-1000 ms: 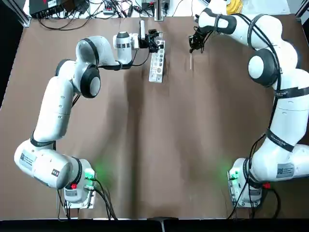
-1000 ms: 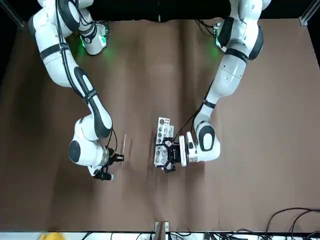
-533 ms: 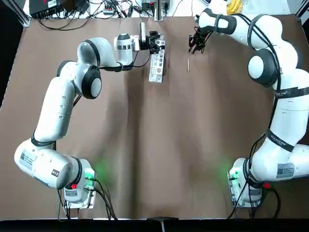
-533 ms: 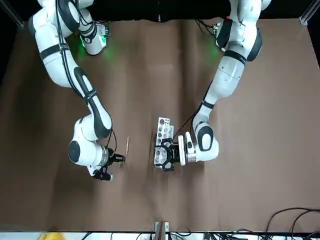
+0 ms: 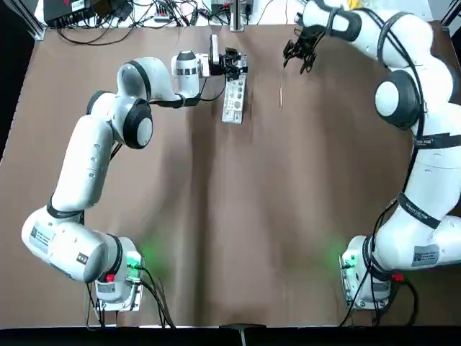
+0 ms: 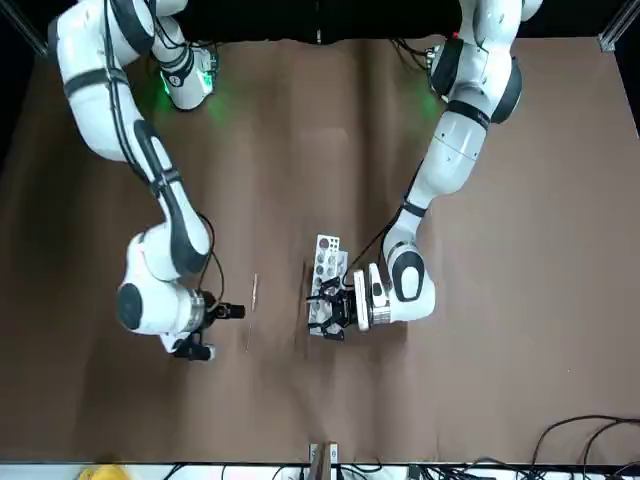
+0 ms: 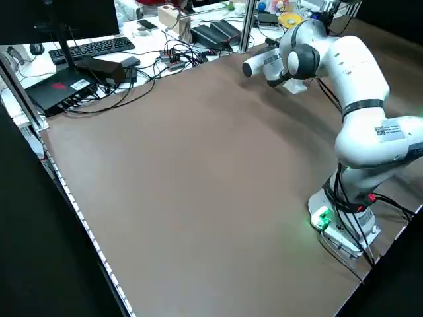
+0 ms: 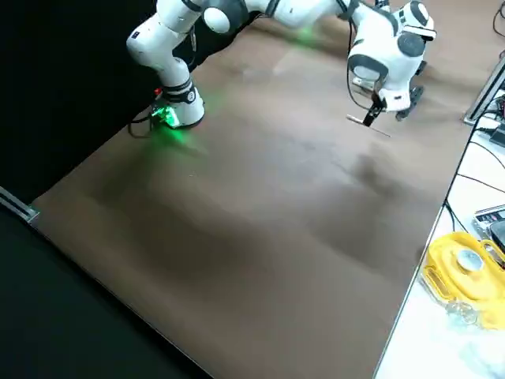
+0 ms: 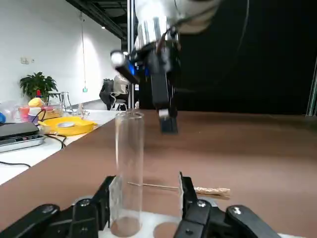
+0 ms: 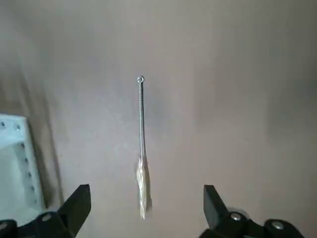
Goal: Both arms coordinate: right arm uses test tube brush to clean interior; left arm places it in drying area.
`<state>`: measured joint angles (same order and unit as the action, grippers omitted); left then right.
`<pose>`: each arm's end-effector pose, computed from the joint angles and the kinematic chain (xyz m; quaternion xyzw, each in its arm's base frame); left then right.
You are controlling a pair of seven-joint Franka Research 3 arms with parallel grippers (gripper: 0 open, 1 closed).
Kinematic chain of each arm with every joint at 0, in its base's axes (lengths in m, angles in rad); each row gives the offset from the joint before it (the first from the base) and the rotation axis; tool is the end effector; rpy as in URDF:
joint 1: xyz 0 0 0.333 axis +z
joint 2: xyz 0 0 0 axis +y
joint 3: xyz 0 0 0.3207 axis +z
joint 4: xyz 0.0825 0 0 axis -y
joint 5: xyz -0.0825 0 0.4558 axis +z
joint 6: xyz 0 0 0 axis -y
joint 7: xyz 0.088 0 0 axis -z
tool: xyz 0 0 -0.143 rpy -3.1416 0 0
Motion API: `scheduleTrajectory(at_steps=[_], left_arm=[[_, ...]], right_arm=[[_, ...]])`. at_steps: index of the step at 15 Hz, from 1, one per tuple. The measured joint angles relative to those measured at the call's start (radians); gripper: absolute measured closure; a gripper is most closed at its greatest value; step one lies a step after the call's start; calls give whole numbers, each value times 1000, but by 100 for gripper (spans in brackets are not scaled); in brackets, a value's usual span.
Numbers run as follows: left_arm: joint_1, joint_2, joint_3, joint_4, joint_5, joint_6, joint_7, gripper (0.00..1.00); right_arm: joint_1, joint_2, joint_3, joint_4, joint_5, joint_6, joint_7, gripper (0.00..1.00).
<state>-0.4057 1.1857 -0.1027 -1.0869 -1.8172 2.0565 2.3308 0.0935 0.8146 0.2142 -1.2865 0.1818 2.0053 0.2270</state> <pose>0.7248 -0.4641 0.0789 0.5353 -0.4902 0.5015 0.4708 0.7688 0.2288 0.1977 -0.9860 0.0310 0.0804 0.1428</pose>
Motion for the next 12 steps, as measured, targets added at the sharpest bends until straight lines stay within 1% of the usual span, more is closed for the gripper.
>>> scheduleTrajectory(at_steps=[2, 4, 5, 7, 8, 9, 10, 11, 12], left_arm=[[0, 0, 5, 2, 0, 0, 0, 39], [0, 0, 7, 4, 0, 0, 0, 41], [0, 0, 8, 4, 0, 0, 0, 49], [0, 0, 9, 5, 0, 0, 0, 52], [1, 0, 10, 6, 0, 1, 0, 59], [1, 0, 12, 6, 0, 1, 0, 59], [1, 0, 17, 6, 0, 1, 0, 62], [1, 0, 22, 7, 0, 1, 0, 70], [1, 0, 25, 7, 0, 1, 0, 71]], right_arm=[[-5, -38, -4, 31, -46, -77, 0, 0], [-5, -78, -4, 53, -92, -150, 0, 0], [-5, -104, -8, 61, -114, -188, 0, 0], [-6, -174, -27, 76, -161, -252, 0, 0], [-8, -218, -39, 79, -175, -288, -4, 0], [-14, -262, -47, 80, -182, -332, -16, 0], [-21, -303, -51, 80, -184, -376, -37, 0], [-28, -339, -56, 80, -185, -423, -60, 0], [-31, -371, -66, 80, -185, -466, -82, 0]])
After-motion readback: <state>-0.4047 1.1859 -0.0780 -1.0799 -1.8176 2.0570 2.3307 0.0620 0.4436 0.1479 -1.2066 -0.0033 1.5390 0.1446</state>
